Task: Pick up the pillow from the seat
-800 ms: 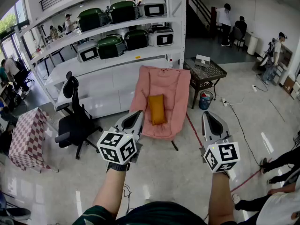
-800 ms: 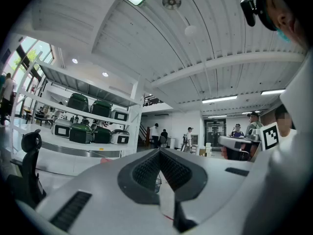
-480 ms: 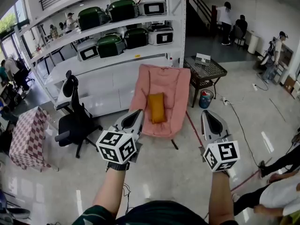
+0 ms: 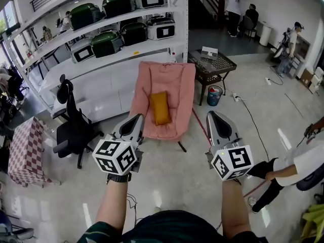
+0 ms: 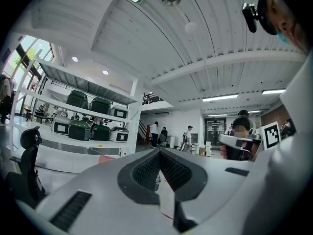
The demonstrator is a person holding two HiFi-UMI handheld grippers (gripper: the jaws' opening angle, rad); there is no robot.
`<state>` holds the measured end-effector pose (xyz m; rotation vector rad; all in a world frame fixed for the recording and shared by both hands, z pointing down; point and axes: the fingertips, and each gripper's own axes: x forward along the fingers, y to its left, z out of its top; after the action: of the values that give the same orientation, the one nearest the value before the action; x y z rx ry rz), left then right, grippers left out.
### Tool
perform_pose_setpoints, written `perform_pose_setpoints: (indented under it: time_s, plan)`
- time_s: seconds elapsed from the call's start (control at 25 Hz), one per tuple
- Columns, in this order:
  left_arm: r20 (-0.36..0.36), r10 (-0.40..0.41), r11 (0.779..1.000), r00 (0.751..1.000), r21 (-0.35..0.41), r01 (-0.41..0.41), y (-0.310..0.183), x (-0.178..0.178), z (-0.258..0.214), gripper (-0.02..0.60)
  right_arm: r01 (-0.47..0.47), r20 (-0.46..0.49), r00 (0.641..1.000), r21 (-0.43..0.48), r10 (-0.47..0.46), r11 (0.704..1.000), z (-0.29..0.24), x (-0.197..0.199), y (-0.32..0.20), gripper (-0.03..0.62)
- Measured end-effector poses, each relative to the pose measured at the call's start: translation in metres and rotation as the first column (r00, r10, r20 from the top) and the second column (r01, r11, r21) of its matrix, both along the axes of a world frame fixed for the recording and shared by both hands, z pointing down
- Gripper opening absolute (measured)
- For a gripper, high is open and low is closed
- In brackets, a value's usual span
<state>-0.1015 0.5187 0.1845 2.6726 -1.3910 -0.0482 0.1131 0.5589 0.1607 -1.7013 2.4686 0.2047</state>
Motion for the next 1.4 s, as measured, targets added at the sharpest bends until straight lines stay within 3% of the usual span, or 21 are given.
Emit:
perform_pose_setpoints:
  time_s: [0.48,0.8,1.4]
  plan:
    - [0.0,-0.028,0.999,1.0,-0.038,0.027,-0.009,0.037,0.016,0.005,0.019,-0.019,1.0,-0.019,-0.019,1.0,0.011,0.039,-0.001,0.003]
    - [0.025,-0.025,0.998,0.999,-0.06,0.027,-0.047,0.054,0.031,0.005,0.002,0.001,1.0,-0.05,-0.002,0.999,0.026,0.059,-0.035,0.003]
    - [0.039,0.038,0.997,0.999,-0.062,-0.035,-0.213,0.021,0.064,0.005,-0.041,-0.036,0.999,-0.065,0.039,0.997,0.045,0.002,-0.188,0.003]
